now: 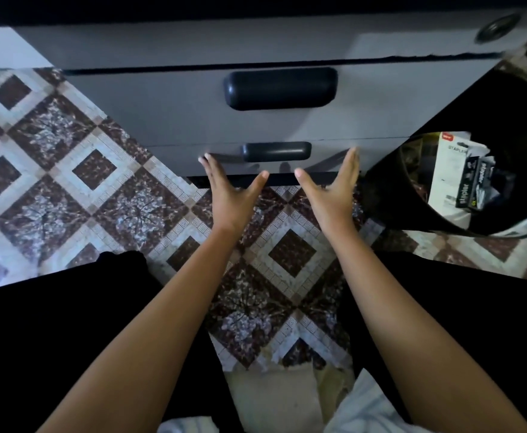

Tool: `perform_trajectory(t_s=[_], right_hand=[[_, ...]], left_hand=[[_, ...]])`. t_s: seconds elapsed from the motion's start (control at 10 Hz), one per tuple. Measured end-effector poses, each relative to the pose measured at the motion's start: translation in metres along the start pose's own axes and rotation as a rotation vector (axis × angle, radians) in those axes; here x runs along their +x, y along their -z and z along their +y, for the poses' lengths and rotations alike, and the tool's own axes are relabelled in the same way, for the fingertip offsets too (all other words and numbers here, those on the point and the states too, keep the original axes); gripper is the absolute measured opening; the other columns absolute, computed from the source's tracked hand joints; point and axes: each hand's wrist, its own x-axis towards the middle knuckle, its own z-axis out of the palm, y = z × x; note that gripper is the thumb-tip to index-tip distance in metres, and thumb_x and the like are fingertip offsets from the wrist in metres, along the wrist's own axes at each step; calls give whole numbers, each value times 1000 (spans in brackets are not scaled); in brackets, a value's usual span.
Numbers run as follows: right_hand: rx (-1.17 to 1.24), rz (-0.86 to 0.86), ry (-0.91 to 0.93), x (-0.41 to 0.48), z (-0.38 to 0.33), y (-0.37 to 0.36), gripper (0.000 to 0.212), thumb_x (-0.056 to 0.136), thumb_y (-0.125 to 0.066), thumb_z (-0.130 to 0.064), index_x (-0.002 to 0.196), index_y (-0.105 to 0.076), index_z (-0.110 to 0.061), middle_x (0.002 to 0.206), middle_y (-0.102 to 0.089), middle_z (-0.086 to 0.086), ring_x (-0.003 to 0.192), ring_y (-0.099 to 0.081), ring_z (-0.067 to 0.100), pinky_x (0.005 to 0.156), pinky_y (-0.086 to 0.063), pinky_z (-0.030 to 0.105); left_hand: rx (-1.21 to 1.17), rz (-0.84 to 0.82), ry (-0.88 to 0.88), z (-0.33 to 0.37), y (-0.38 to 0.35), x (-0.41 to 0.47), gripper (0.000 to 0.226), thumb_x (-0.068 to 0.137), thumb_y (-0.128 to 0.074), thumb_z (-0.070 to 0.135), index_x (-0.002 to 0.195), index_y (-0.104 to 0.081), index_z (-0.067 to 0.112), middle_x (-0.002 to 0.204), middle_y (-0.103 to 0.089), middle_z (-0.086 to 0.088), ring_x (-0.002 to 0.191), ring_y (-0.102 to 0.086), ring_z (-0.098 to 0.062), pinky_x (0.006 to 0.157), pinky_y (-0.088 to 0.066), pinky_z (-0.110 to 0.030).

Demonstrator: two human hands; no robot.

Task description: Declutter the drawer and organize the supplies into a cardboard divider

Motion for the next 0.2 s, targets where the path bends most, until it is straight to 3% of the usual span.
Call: perform_trajectory(t_s=[0.1,0.2], right_hand=[[19,-8,-25,-4,0,7,99,83,-67,-40,151,1,-22,159,4,-2,146,-4,13,104,-12,20],[62,-26,-65,-23,-3,13,98,83,-67,-41,151,2,-23,159,2,-1,146,-4,16,114,-14,31]], left_hand=[[7,26,5,0,8,-3,103,81,-66,44,150,6,18,159,8,3,145,-3,-13,113,-15,-29],[-107,-12,28,-6,18,-9,115,70,-69,58,150,4,19,159,-8,-1,145,-13,-16,117,-22,-41]])
